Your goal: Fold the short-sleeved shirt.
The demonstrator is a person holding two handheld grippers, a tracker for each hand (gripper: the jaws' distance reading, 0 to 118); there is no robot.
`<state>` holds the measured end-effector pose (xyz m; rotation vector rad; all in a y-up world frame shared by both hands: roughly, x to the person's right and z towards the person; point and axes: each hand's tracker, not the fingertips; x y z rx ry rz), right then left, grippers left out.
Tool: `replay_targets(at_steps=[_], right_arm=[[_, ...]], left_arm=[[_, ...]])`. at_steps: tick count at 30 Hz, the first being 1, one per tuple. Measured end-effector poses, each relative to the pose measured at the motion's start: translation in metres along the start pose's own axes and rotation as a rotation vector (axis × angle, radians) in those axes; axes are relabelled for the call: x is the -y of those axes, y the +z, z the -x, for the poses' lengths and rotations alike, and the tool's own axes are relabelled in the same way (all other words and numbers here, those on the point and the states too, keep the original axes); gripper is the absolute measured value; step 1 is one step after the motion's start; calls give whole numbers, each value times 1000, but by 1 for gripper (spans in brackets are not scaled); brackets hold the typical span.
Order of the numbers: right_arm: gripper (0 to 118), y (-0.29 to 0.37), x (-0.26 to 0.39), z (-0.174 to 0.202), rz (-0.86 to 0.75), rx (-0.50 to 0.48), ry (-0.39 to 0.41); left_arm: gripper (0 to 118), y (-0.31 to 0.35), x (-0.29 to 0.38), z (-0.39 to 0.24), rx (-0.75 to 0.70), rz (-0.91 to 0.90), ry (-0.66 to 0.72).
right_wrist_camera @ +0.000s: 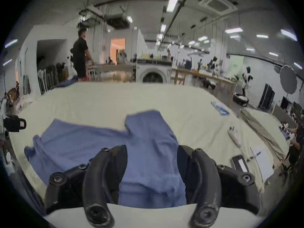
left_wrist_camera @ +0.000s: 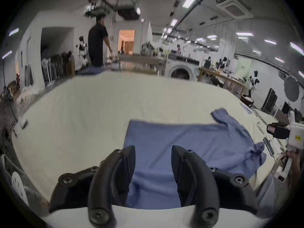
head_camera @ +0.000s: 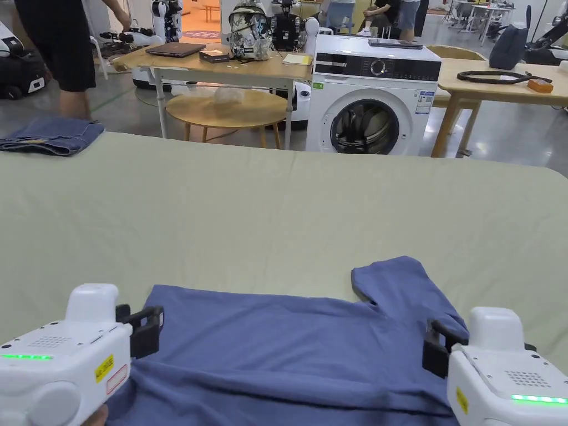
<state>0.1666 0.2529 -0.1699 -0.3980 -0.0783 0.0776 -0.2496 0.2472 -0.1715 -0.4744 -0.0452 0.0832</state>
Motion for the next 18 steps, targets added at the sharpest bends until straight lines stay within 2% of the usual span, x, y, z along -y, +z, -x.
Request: replay_targets(at_steps=[2, 3, 4, 5, 6, 13, 18], right_arm=[[25, 0, -4, 14, -66, 8, -7], [11, 0, -6, 18, -77, 9, -14], [8, -1, -8, 22, -85, 4, -22], [5, -2, -10, 25, -93, -16, -34], [0, -3, -11, 28, -98, -29, -43], [0, -10, -18, 42, -134, -70, -70], [0, -27, -22, 48, -124, -80, -50]], left_arm=[[38, 0, -3, -9, -17, -71, -34], [27, 0, -5, -12, -21, -94, -38], [11, 1, -7, -16, -19, -121, -44], [4, 1, -7, -20, -32, -127, -51], [2, 1, -8, -22, -32, -132, -52], [0, -22, -25, -10, -26, -76, -57], [0, -71, -50, 32, -2, 102, 29]])
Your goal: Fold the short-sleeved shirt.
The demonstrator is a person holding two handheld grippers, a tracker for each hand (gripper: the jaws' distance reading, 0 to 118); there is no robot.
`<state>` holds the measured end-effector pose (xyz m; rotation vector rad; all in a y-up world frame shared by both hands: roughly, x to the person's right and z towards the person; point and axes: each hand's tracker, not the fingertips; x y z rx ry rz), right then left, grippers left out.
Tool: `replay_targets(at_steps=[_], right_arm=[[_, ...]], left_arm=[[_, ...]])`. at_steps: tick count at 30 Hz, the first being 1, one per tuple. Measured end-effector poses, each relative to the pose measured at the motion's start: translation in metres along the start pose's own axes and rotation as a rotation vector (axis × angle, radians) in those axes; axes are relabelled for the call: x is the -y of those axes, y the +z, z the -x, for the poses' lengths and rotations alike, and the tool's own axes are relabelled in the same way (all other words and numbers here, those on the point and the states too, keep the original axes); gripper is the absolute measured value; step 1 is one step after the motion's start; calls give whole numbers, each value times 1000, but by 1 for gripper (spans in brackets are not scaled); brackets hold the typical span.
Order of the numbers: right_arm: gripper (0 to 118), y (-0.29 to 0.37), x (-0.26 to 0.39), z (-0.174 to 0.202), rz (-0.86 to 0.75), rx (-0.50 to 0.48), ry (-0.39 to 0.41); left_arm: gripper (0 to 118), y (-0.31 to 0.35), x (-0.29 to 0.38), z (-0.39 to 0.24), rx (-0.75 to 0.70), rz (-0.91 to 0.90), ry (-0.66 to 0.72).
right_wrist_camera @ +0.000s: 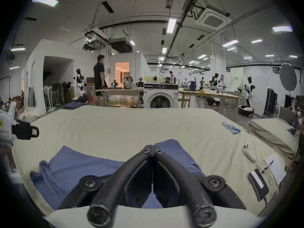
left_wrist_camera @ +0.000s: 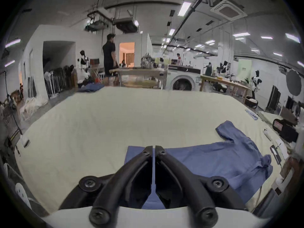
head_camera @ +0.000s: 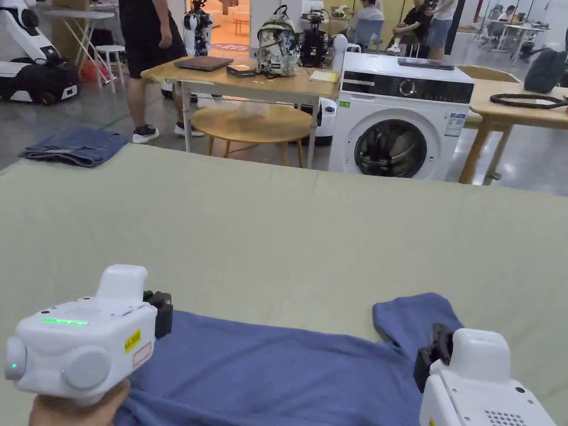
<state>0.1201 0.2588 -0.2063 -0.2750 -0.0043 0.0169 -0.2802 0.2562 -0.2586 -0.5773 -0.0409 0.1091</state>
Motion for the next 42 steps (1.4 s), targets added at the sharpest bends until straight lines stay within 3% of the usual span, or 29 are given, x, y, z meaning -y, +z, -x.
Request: replay_targets(at_steps=[11, 13, 16, 17, 21, 24, 27, 29, 30, 42], right_arm=[[0, -47, 17, -8, 118, 11, 17], [0, -52, 22, -11, 140, 18, 22], [0, -58, 28, -15, 170, 32, 27], [0, -60, 30, -17, 177, 34, 26], [0, -62, 36, -23, 205, 51, 20], [0, -64, 41, -29, 225, 64, 16], [0, -66, 44, -33, 246, 75, 2], [0, -67, 44, -38, 259, 80, -20], [0, -67, 43, -41, 264, 82, -26], [0, -119, -9, -100, 329, 71, -17]], left_arm=[[2, -144, -54, 73, 83, 484, 127], [35, -164, -53, 74, 91, 542, 138], [57, -187, -46, 73, 86, 596, 152], [59, -193, -43, 72, 71, 614, 155], [59, -190, -34, 46, -3, 639, 71], [58, -190, -33, 27, -72, 617, -78], [38, -191, -28, 15, -67, 594, -138], [7, -188, -28, 12, -26, 580, -134], [0, -186, -28, 11, -35, 579, -130], [0, -111, -36, 27, -2, 295, -58]])
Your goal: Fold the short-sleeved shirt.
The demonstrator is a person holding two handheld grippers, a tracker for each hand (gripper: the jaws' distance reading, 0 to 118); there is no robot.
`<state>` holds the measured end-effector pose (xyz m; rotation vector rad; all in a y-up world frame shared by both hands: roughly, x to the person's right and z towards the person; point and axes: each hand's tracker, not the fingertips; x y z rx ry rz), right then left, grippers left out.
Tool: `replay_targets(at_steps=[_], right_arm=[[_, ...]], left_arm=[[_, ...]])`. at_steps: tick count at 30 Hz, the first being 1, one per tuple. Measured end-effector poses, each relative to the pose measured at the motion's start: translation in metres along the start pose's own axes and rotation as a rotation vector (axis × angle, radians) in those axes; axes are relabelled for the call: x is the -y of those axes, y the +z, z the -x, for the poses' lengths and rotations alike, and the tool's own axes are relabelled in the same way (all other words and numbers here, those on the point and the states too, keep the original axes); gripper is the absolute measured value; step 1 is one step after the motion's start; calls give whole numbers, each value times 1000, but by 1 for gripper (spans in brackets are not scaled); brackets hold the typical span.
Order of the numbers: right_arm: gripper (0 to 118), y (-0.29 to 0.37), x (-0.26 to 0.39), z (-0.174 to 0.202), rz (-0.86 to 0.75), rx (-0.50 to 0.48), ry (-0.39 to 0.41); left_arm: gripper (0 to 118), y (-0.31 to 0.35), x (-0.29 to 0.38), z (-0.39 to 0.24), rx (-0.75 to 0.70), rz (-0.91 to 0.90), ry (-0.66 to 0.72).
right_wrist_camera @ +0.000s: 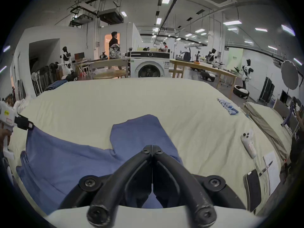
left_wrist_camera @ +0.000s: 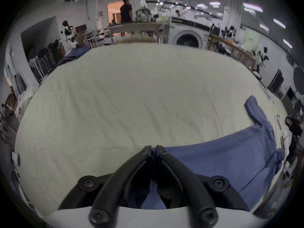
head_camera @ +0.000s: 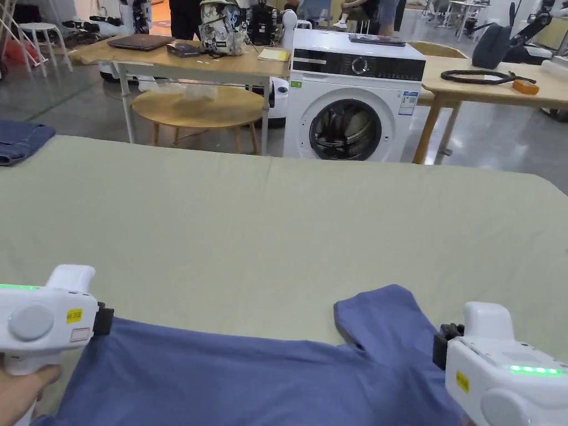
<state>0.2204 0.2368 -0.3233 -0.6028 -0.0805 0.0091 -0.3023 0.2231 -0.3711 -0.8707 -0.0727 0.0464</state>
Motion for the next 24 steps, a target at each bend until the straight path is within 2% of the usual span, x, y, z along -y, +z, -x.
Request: replay_targets(at_steps=[3, 4, 6, 7, 9, 10, 15, 19, 20, 21, 22, 24], right_arm=[[0, -36, -24, -15, 89, -8, 8], [9, -49, -30, -18, 133, -15, 24], [49, -78, -40, -26, 209, -26, 26], [60, -95, -43, -30, 268, -32, 38], [64, -120, -46, -35, 332, -51, 27], [70, -133, -46, -37, 371, -68, 25], [70, -179, -33, -38, 537, -56, 39], [60, -173, -29, -28, 517, -46, 64], [51, -170, -30, -25, 508, -42, 74], [35, -166, -31, -23, 497, -42, 88], [2, -169, -31, -27, 491, -44, 102], [0, -156, -33, -26, 487, -49, 103]], left_arm=[[0, 10, 6, -1, -1, -35, 3], [0, 11, 8, 1, 4, -42, 14], [0, 14, 11, 0, 8, -58, 29], [0, 15, 13, 1, 10, -60, 35], [0, 15, 15, 1, 9, -60, 41], [0, 15, 15, 1, 9, -60, 45], [0, 16, 17, -1, 13, -55, 54], [0, 16, 19, 0, 14, -49, 63], [0, 16, 19, 1, 13, -48, 65], [0, 16, 20, 0, 14, -48, 67], [0, 16, 21, 1, 17, -49, 71], [0, 15, 21, 3, 23, -42, 82]])
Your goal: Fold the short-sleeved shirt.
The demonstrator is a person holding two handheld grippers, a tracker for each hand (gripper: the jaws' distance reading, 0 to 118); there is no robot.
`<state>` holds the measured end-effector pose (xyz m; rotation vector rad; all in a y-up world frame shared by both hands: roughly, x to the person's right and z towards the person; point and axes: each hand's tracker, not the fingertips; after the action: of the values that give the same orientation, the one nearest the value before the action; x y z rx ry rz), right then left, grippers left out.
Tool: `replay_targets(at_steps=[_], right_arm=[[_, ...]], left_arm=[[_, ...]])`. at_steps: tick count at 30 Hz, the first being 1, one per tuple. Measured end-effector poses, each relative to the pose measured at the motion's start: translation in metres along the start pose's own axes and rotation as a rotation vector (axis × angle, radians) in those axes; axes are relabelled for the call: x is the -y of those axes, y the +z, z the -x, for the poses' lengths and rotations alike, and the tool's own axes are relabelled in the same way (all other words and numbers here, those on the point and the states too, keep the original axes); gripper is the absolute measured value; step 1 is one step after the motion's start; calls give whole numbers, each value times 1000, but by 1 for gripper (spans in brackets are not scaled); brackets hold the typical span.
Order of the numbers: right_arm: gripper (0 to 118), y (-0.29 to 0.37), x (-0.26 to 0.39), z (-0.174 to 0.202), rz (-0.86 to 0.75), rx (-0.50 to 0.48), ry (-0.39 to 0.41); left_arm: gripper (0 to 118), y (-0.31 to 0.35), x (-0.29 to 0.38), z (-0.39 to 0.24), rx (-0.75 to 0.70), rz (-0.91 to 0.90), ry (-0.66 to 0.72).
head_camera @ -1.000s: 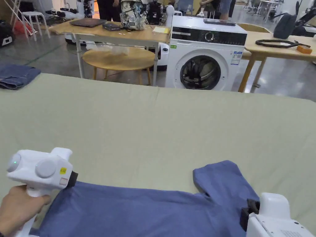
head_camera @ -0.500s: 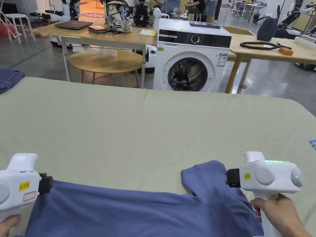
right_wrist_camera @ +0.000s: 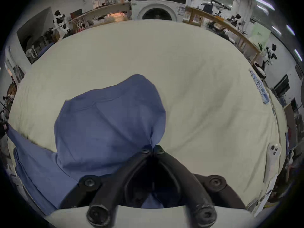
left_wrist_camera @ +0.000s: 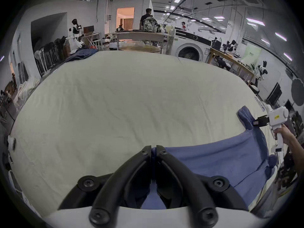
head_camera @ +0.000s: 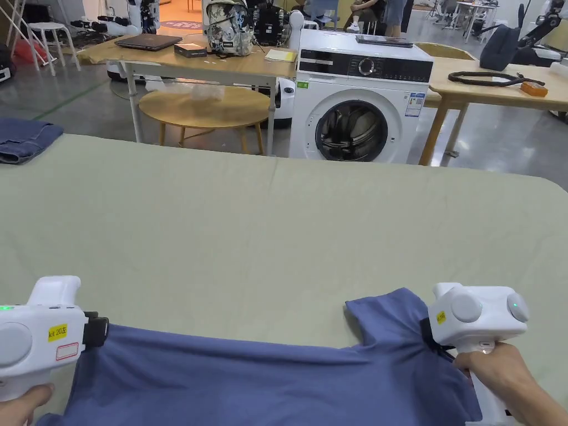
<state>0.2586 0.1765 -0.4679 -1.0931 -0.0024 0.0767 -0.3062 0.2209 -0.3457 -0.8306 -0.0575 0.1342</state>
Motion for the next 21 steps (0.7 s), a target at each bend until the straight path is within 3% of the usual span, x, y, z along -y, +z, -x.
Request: replay_targets(at_steps=[5, 9, 21], right_arm=[[0, 34, 11, -6, -114, -28, -47], [0, 102, 42, 3, -211, -44, -48], [0, 216, 149, -11, -315, -46, -64]], left_arm=[[0, 12, 4, 2, 14, -11, 13], [0, 30, 7, 7, 25, -31, 27], [0, 111, 45, 21, 87, -95, 58]])
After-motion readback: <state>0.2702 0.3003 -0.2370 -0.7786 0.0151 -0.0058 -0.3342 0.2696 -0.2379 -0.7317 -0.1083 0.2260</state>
